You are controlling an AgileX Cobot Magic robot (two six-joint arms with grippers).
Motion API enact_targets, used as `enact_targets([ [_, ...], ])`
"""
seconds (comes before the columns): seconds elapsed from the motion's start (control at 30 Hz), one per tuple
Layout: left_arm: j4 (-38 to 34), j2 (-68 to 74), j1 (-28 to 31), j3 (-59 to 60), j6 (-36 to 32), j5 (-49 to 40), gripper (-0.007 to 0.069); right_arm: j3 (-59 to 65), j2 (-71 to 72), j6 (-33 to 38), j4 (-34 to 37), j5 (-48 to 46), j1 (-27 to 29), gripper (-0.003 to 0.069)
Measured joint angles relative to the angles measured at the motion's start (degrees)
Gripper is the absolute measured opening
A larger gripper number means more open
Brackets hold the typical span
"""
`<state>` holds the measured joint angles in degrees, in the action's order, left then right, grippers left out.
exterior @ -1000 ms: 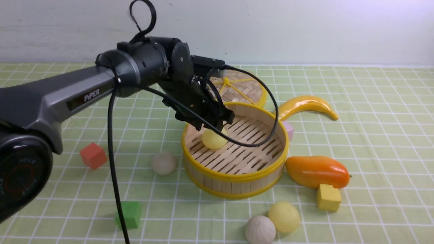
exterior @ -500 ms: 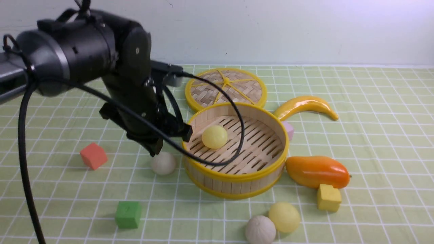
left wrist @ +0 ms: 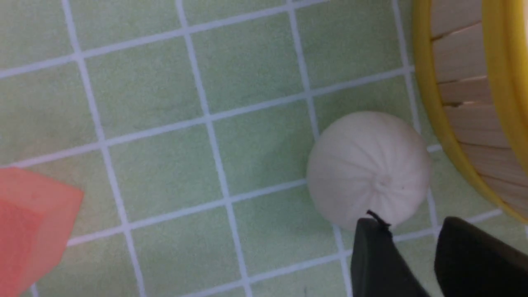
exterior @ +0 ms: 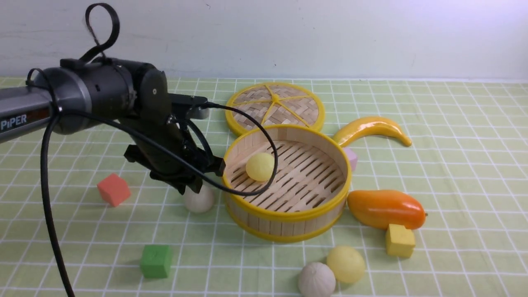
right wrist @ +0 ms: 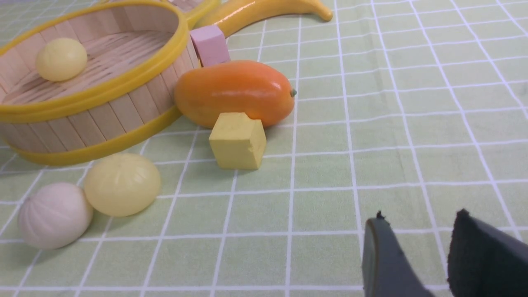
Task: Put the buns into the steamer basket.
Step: Use the left arm to grab a steamed stuffed bun, then use the left arm to put the steamed stuffed bun into the steamer
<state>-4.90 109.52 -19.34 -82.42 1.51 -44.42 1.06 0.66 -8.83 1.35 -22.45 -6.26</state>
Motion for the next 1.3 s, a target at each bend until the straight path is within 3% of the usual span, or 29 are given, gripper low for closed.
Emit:
enact_targets([
  [0.1,-0.9,1.4,0.1,0.0,-2.4,2.1,0.0321,0.0,0.0,0.0,0.0,0.0,0.0,0.0239],
  [0.43,1.1,3.8,0.1,0.0,-2.8,7.1,0.0325,0.0,0.0,0.0,0.0,0.0,0.0,0.0239],
  [0.57,1.3,4.6,0.1,0.0,-2.8,7.5,0.0271,0.0,0.0,0.0,0.0,0.0,0.0,0.0239],
  [0.67,1.3,4.9,0.1,0.0,-2.8,6.3,0.0138,0.0,0.0,0.0,0.0,0.0,0.0,0.0239],
  [0.7,1.3,4.9,0.1,0.0,-2.8,6.3,0.0128,0.0,0.0,0.0,0.0,0.0,0.0,0.0239],
  [0.77,1.3,4.7,0.1,-0.5,-2.8,4.3,0.0011,0.0,0.0,0.0,0.0,0.0,0.0,0.0239],
  [0.8,1.4,4.4,0.1,-0.7,-2.8,3.4,-0.0002,0.0,0.0,0.0,0.0,0.0,0.0,0.0239],
  [1.0,-3.8,-3.1,0.0,-2.8,-4.9,-4.2,-0.0011,0.0,0.0,0.0,0.0,0.0,0.0,0.0239],
  [1.17,-14.2,-7.1,-2.9,-3.6,-14.0,-2.3,-0.0011,0.0,0.0,0.0,0.0,0.0,0.0,0.0239],
  [1.3,-17.2,-4.1,-5.8,-3.6,-17.3,2.0,-0.0011,0.0,0.0,0.0,0.0,0.0,0.0,0.0239],
])
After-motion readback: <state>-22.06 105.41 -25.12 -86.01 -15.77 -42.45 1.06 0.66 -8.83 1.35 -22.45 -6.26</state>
